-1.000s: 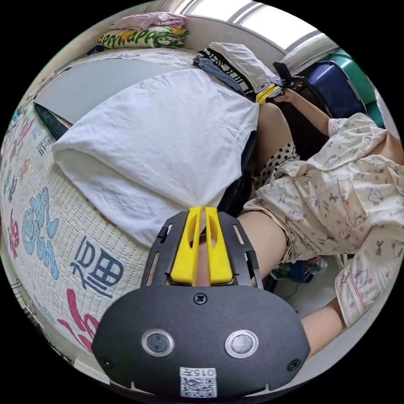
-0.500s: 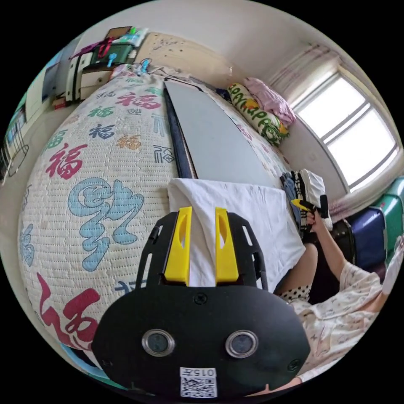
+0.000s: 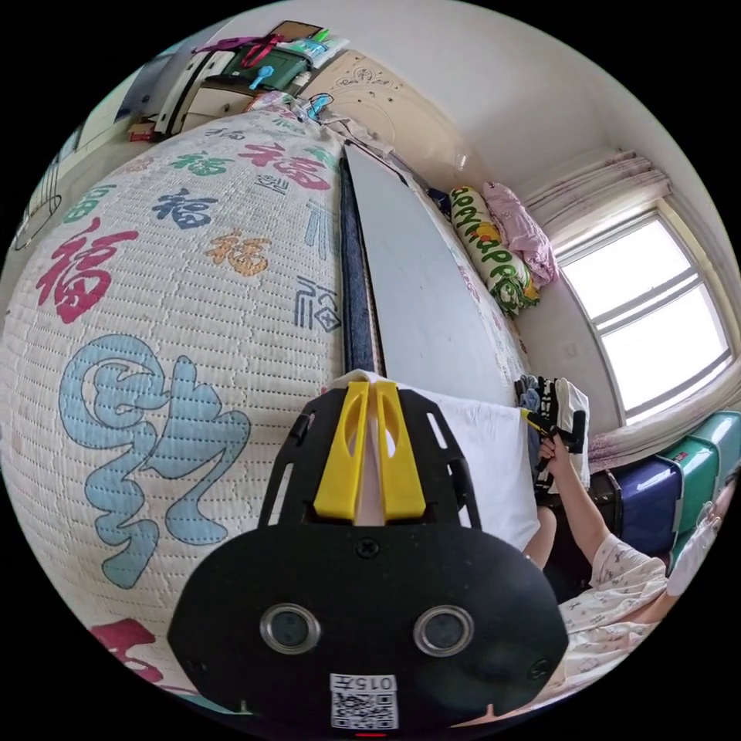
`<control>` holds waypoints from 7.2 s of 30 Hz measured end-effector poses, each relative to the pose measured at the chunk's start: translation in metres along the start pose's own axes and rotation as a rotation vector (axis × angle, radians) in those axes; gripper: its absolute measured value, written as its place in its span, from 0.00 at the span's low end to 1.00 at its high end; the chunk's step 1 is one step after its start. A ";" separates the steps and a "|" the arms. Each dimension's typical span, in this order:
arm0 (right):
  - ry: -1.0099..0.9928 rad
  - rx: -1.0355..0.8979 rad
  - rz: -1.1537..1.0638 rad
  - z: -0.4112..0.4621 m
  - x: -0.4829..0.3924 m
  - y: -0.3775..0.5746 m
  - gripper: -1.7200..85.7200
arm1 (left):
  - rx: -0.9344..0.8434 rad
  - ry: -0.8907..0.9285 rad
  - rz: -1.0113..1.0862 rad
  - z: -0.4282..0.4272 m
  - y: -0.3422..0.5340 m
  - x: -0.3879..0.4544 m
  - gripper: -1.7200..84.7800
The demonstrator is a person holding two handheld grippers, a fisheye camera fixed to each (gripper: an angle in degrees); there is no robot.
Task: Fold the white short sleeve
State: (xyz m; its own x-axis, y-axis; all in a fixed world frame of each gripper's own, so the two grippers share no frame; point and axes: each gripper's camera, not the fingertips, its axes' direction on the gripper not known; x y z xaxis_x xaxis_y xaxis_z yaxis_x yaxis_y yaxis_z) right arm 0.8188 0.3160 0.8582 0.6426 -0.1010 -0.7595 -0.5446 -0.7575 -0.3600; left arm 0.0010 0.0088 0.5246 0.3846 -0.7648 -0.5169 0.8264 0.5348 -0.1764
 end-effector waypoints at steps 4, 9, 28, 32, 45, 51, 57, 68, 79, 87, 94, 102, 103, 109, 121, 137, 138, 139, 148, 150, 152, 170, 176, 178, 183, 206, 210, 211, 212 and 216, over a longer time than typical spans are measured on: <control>0.085 -0.032 0.008 0.072 -0.015 -0.013 0.02 | -0.010 -0.042 0.014 -0.023 0.000 0.019 0.02; 0.125 0.012 0.031 0.101 -0.023 0.019 0.05 | 0.073 -0.138 0.056 -0.115 0.042 0.058 0.02; 0.635 1.213 -0.355 -0.125 -0.161 0.529 0.01 | 0.908 -0.258 0.395 -0.390 0.406 0.221 0.01; 0.623 1.235 -0.337 -0.147 -0.157 0.565 0.01 | 0.848 -0.191 0.370 -0.393 0.392 0.227 0.02; 0.450 1.176 -0.253 -0.186 -0.051 0.589 0.01 | 0.713 -0.108 0.449 -0.362 0.357 0.261 0.08; 0.046 0.873 -0.412 -0.165 0.031 0.578 0.01 | 0.682 -0.048 0.394 -0.353 0.342 0.248 0.09; -0.876 0.493 -0.308 -0.089 0.176 0.557 0.01 | 0.609 0.141 0.426 -0.360 0.336 0.211 0.12; -1.142 0.537 -0.142 -0.118 0.261 0.467 0.01 | 0.441 0.392 0.340 -0.296 0.283 0.182 0.15; -1.053 0.597 -0.186 -0.232 0.294 0.374 0.01 | 0.263 0.401 0.297 -0.187 0.231 0.168 0.18; -1.079 0.615 -0.048 -0.288 0.330 0.323 0.01 | 0.095 0.440 0.363 -0.102 0.208 0.189 0.18; -1.090 0.585 -0.034 -0.336 0.349 0.277 0.01 | 0.197 0.487 0.419 -0.101 0.210 0.189 0.16; -1.229 0.557 -0.039 -0.366 0.373 0.258 0.01 | 0.222 0.524 0.355 -0.099 0.212 0.152 0.15; -1.235 0.526 -0.091 -0.369 0.364 0.255 0.01 | 0.204 0.521 0.370 -0.096 0.212 0.151 0.15; -1.366 0.408 -0.258 -0.359 0.311 0.238 0.01 | 0.208 0.522 0.346 -0.092 0.219 0.128 0.15; -1.480 0.393 -0.006 -0.393 0.313 0.155 0.01 | 0.326 0.648 0.215 -0.116 0.231 0.051 0.14; -1.488 0.389 0.204 -0.417 0.304 0.120 0.01 | 0.382 0.567 0.192 -0.164 0.237 0.003 0.13; -1.489 0.386 0.209 -0.416 0.302 0.120 0.01 | 0.407 0.581 0.185 -0.172 0.238 -0.002 0.13; -1.494 0.383 0.213 -0.416 0.299 0.120 0.01 | 0.420 0.584 0.180 -0.177 0.239 -0.005 0.13; -1.530 0.369 0.226 -0.410 0.258 0.130 0.01 | 0.534 0.568 0.152 -0.230 0.255 -0.025 0.12; -1.536 0.362 0.231 -0.404 0.248 0.136 0.01 | 0.601 0.568 0.130 -0.247 0.262 -0.033 0.11; -1.542 0.350 0.254 -0.395 0.235 0.146 0.01 | 0.656 0.584 0.097 -0.259 0.267 -0.041 0.11; -0.942 0.389 0.058 -0.452 0.174 0.224 0.03 | 0.545 0.124 0.339 -0.246 0.183 0.145 0.15; -0.307 0.501 0.126 -0.449 0.174 0.255 0.11 | 0.270 0.052 0.603 -0.137 0.077 0.331 0.18; -0.186 0.494 0.135 -0.432 0.170 0.259 0.12 | 0.212 0.055 0.673 -0.090 0.043 0.384 0.18; -0.144 0.417 0.109 -0.372 0.153 0.260 0.14 | 0.005 0.005 0.750 0.070 -0.062 0.522 0.19; -0.143 0.137 -0.342 -0.245 0.094 0.302 0.02 | -0.214 0.038 0.799 0.384 -0.230 0.738 0.16; -0.201 0.182 -0.298 -0.241 0.108 0.319 0.01 | -0.240 0.027 0.779 0.408 -0.253 0.749 0.16; -0.232 0.216 -0.293 -0.249 0.115 0.322 0.02 | -0.236 0.024 0.784 0.411 -0.255 0.751 0.16; -0.238 0.263 -0.263 -0.258 0.124 0.325 0.02 | -0.225 0.025 0.796 0.416 -0.259 0.757 0.16; -0.126 0.365 -0.035 -0.261 0.168 0.328 0.06 | -0.217 0.008 0.815 0.447 -0.275 0.778 0.16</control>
State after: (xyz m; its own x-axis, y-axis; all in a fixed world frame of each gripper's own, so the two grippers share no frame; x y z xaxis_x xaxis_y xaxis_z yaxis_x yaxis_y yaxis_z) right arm 0.8884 -0.1175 0.7542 0.6052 0.0184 -0.7958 -0.6939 -0.4777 -0.5388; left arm 0.2569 -0.8936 0.5456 0.8227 -0.1079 -0.5581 0.1944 0.9760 0.0978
